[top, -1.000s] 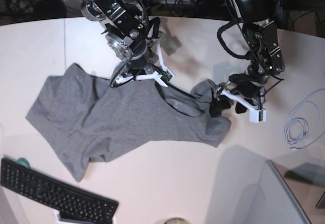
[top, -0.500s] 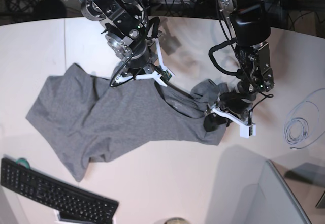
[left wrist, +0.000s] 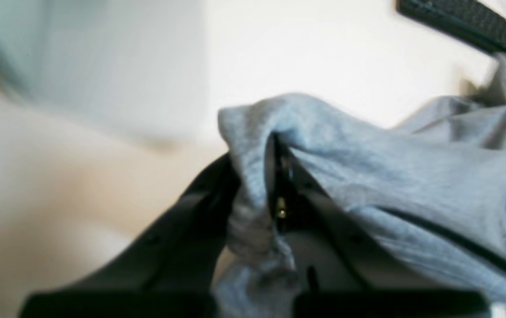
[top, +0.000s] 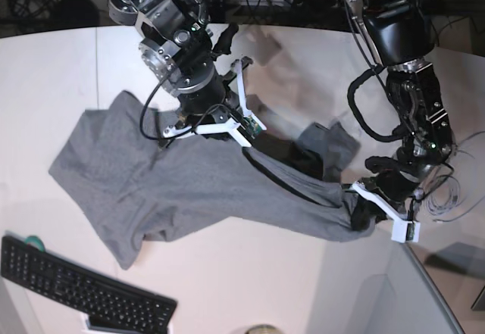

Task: Layout the t-shirt on the table in an organized manner, then fold the t-shirt properly
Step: 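Grasp the shirt collar area with both grippers and lift it, then swing the lifted shirt with the left gripper across the table and release, then grasp the shirt edge with the left gripper and pull it away from the right gripper, then release the shirt with the left gripper and raise it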

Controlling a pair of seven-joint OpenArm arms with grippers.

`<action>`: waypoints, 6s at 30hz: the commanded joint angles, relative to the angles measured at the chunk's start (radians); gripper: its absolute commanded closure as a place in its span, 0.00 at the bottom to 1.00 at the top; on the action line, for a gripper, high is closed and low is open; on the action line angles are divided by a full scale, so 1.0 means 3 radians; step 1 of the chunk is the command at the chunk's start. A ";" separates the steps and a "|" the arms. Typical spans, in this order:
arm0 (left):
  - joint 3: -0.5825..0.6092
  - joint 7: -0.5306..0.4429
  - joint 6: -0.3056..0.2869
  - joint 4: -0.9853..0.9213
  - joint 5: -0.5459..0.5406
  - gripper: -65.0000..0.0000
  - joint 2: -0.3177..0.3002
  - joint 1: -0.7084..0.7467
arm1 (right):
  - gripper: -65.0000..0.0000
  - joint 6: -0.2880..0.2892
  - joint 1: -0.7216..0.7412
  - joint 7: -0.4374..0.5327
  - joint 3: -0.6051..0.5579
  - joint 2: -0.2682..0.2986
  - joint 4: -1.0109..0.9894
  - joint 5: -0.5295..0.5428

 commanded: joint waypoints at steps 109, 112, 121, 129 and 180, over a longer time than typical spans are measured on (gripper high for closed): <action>0.2763 -0.2145 0.1574 -0.0122 -0.1714 0.00 -0.0754 0.1468 | 0.47 0.1462 -0.0016 0.0324 0.4149 -0.0289 -0.1995 0.2505; 0.2988 -0.2115 0.1574 -0.0311 -0.1714 0.00 -0.0672 0.1248 | 0.76 0.1529 -0.0016 0.0324 0.4149 -0.0284 -0.2005 0.2505; 0.3551 -0.2099 0.1574 -0.0935 -0.1714 0.00 -0.0458 0.0772 | 1.00 0.1544 -0.0037 0.0319 0.4149 -0.0269 -0.1974 0.2495; 0.3439 -0.2140 0.1589 -0.1033 -0.1714 1.00 -0.0565 0.0634 | 1.00 0.1549 -0.0016 0.0319 0.4129 -0.0264 -0.1918 0.2495; 0.3270 -0.0232 0.1881 0.0594 0.0506 0.70 -0.0345 0.1090 | 1.00 0.1447 -0.0211 -0.0612 0.3919 0.0145 -0.0895 0.2490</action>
